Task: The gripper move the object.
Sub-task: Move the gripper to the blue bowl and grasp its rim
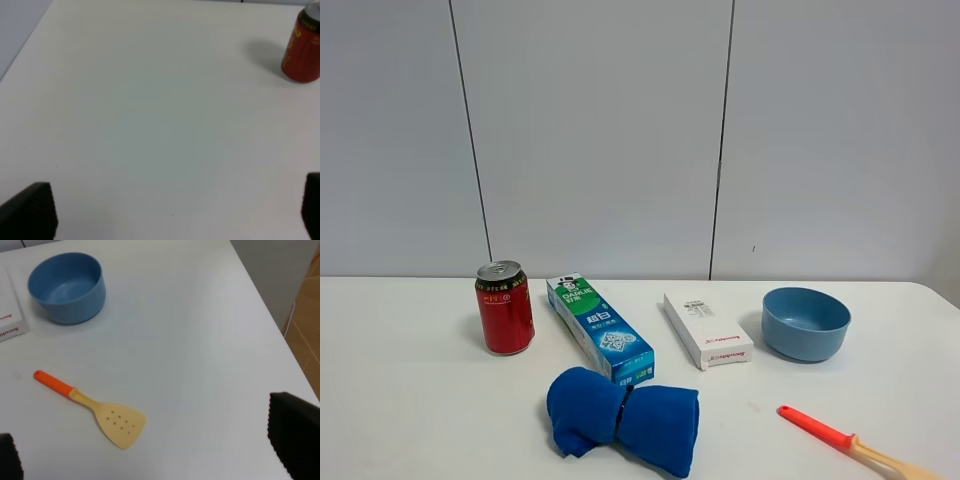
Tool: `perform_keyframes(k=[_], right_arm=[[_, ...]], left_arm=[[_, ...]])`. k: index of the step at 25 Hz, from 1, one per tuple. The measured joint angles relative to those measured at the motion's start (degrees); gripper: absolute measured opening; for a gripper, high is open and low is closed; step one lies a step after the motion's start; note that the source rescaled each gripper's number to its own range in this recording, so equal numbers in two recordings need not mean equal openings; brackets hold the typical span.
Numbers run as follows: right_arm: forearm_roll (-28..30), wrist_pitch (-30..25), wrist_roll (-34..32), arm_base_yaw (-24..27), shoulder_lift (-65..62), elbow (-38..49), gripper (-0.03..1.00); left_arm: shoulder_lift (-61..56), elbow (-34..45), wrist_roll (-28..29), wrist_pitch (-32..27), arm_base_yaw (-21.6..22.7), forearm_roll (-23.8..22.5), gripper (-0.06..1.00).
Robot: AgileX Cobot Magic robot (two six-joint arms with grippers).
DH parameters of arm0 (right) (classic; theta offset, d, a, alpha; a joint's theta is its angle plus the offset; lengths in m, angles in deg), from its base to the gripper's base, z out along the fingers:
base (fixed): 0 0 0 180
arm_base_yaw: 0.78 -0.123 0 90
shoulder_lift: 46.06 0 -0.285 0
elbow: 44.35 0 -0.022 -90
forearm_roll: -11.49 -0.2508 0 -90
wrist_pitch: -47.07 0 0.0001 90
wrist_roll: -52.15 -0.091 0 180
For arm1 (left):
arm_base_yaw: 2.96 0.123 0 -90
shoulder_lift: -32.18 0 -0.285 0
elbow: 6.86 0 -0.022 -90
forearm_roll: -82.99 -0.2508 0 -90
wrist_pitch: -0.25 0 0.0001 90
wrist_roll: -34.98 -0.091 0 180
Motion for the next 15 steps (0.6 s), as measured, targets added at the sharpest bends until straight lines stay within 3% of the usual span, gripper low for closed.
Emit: perform_keyframes(k=[15], right_arm=[[0.00, 0.00, -0.88, 0.00, 0.00, 0.00, 1.00]], left_arm=[[0.00, 0.00, 0.00, 0.00, 0.00, 0.00, 1.00]])
